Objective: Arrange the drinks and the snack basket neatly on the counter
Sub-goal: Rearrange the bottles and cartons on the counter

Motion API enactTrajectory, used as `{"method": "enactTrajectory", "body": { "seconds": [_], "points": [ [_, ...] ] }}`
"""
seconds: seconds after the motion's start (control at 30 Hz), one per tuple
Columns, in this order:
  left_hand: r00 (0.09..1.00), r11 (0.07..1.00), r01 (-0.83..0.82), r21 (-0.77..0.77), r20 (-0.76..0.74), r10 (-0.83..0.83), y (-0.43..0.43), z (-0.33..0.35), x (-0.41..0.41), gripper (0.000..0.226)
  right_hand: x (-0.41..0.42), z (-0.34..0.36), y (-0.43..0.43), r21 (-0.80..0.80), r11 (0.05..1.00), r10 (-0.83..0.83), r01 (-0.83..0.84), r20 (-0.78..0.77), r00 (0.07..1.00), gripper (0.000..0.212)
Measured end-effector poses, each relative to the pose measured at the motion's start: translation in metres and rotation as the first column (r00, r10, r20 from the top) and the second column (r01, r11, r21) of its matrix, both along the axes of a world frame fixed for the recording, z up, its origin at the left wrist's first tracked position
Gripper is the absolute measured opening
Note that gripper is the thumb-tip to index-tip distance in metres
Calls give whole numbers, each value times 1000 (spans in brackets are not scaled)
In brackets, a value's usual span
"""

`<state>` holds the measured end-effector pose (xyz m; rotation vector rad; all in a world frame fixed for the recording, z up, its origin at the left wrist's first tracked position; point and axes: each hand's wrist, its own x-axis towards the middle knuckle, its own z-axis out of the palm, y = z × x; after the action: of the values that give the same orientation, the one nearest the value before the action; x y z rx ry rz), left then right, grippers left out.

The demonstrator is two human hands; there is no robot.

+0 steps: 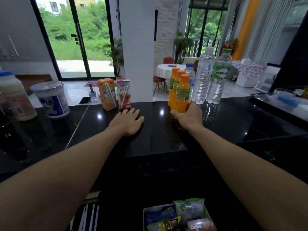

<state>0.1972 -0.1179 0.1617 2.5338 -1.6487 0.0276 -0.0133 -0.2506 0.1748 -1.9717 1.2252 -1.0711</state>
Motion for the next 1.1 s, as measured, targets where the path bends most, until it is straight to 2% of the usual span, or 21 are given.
{"method": "enactTrajectory", "body": {
  "seconds": [0.2,0.37,1.1],
  "points": [
    [1000,1000,-6,-3,-3,6,0,0,0,67,-5,2,2,16,999,-46,44,77,996,66],
    [1000,1000,-13,1,2,13,1,0,-1,66,-6,1,1,58,998,-33,27,112,993,62],
    [1000,1000,-26,4,-15,26,0,4,-5,66,-5,2,1,97,995,-22,10,130,991,60]
  ]
}}
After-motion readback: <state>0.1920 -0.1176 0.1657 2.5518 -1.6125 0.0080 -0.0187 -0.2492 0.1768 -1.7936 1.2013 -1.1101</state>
